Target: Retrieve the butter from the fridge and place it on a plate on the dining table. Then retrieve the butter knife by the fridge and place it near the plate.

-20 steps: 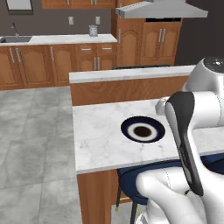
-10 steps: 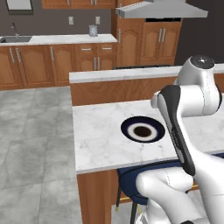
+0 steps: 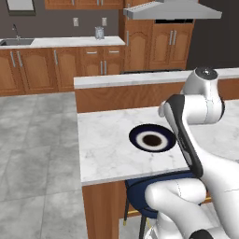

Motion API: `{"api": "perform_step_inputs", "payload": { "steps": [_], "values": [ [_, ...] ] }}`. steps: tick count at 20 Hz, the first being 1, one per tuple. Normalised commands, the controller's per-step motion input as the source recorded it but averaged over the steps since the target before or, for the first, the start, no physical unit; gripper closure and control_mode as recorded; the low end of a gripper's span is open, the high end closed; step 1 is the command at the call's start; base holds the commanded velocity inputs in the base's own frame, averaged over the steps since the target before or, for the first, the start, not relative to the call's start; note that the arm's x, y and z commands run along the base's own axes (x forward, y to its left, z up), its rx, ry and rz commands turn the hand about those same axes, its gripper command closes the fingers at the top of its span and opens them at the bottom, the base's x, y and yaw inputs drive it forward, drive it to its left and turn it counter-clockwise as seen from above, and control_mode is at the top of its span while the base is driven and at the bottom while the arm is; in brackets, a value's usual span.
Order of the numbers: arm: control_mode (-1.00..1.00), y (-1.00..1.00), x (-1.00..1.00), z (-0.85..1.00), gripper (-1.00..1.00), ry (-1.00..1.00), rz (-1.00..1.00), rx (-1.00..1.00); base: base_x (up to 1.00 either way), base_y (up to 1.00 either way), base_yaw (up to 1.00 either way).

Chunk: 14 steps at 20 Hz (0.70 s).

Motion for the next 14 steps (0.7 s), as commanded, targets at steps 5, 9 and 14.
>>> {"api": "perform_step_inputs", "payload": {
  "steps": [5,9,14],
  "values": [
    [-1.0,-0.02,0.42,-0.42,1.0,-0.01,0.19,0.0,0.0,0.0,0.0],
    [-1.0,0.0,0.33,-0.41,1.0,0.0,0.23,0.0,0.0,0.0,0.0],
    [-1.0,-0.01,0.08,-0.1,1.0,0.03,0.26,-0.14,0.0,0.0,0.0]
  ]
}}
